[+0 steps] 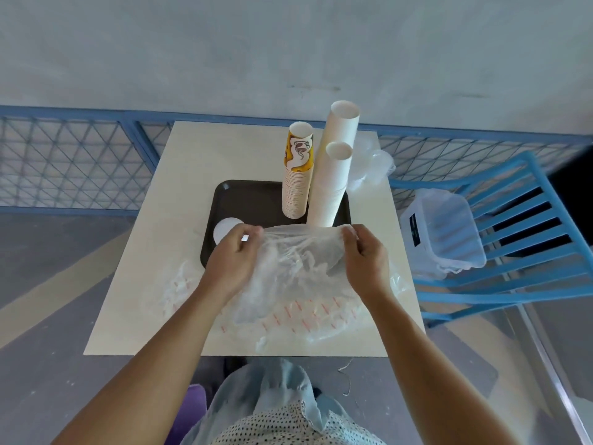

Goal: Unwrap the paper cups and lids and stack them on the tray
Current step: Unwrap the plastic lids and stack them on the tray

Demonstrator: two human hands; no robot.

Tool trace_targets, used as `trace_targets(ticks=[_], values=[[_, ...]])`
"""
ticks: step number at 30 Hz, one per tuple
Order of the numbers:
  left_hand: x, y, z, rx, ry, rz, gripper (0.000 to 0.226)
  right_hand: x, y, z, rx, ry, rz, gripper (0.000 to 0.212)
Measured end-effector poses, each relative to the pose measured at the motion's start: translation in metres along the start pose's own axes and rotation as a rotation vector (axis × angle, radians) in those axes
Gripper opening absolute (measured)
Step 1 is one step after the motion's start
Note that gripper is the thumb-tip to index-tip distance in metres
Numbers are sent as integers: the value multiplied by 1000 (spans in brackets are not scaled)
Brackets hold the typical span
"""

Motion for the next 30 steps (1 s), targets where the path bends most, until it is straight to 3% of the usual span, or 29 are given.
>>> trace_targets(ticks=[3, 5, 7, 10, 12, 18, 21, 24, 28, 30], values=[[11, -13, -2, -64, -104, -422, 36, -12, -4, 3, -12, -3, 48, 21], [14, -18, -6, 19, 88, -477, 27, -16, -6, 7, -5, -8, 55, 21], [13, -17, -11, 73, 224, -345, 10, -18, -8, 13, 7, -14, 33, 22], [8, -16, -13, 103, 262, -15, 19, -18, -11, 22, 19, -26, -17, 23], [9, -18, -13, 83, 222, 98, 16, -19, -12, 24, 21, -29, -32, 24], [30, -35, -5, 192, 245, 174, 12, -15, -19, 18, 86, 207, -100, 33], [34, -37, 0, 336, 234, 238, 8, -8, -18, 23, 173, 268, -134, 21], [29, -36, -1, 340, 217, 300, 16, -9, -14, 30, 288, 381, -42, 16], [22, -31, -5, 191, 150, 230, 25, -22, -7, 40, 214, 133, 13, 12], [19, -27, -7, 134, 124, 167, 18, -27, -3, 42, 153, 56, 19, 14]])
Point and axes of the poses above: each hand's wrist, its own y-axis towards the middle knuckle, its own x-axis out of the palm, z = x × y, the point moved 5 cm from there along y, towards the middle knuckle, and after that the axes turned 14 degrees about -x, right-handed, at the moved point
